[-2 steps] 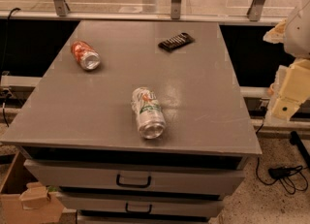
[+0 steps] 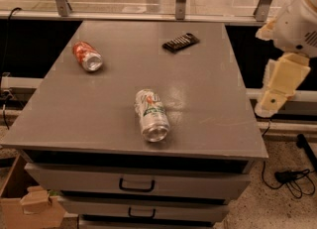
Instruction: Place coke can upright
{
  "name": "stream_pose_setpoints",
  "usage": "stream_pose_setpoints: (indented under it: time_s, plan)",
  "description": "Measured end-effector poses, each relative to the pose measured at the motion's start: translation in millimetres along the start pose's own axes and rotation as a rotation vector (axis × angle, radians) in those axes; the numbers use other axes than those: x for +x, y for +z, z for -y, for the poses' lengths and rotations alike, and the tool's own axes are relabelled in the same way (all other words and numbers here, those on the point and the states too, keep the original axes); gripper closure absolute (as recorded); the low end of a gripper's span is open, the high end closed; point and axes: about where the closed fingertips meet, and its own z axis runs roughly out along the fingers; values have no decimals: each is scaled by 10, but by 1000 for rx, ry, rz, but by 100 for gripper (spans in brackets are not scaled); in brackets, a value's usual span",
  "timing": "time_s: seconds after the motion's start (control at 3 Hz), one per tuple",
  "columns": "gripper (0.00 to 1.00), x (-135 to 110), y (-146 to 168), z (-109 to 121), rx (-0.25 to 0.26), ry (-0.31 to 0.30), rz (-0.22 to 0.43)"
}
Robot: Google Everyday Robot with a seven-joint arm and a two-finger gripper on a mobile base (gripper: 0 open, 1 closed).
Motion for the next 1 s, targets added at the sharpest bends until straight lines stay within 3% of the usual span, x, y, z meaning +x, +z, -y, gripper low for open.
stream_pose_setpoints:
  time_s: [0.33, 0.67, 1.0]
  plan:
    - [0, -426, 243, 288, -6, 24, 55]
    - [0, -1248, 579, 640, 19, 92, 132]
    - [0, -1368, 663, 723, 15, 93, 143]
